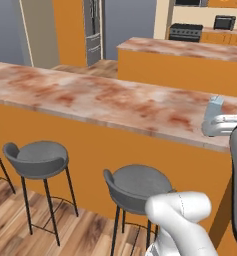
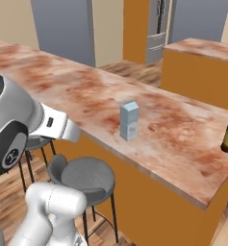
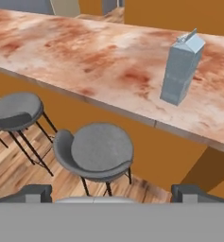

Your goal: Move the drinks to the dining counter.

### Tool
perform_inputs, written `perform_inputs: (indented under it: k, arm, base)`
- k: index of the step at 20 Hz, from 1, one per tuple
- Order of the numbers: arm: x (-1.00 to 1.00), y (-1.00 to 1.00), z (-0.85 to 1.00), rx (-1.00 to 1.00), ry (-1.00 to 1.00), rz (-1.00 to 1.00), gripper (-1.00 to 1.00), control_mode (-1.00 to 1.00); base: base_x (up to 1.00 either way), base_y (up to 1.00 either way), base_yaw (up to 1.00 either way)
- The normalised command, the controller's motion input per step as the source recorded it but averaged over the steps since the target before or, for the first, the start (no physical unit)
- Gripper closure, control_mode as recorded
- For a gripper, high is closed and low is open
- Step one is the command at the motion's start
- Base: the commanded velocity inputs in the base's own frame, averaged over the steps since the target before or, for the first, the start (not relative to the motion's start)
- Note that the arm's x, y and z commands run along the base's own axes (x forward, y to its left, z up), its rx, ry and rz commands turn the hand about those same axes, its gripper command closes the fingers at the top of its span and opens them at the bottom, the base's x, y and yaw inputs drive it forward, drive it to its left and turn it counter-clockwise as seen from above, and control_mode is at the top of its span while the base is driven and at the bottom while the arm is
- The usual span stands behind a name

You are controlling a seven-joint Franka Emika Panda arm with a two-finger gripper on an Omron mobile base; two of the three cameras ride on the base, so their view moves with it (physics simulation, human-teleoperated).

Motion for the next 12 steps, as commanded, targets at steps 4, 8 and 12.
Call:
perform_inputs:
  k: [4, 8, 12]
  arm:
    - [0.00, 0.00, 0.00, 0.00, 0.00, 0.00, -1.00, 1.00]
    - [0.00, 0.00, 0.00, 0.00, 0.00, 0.00, -1.00, 1.00]
    - [0.00, 0.00, 0.00, 0.00, 0.00, 0.00, -1.00, 1.00]
  base:
    - [-0.14, -0.91, -0.16]
    - [-0.01, -1.00, -0.34]
    - [0.00, -1.00, -0.33]
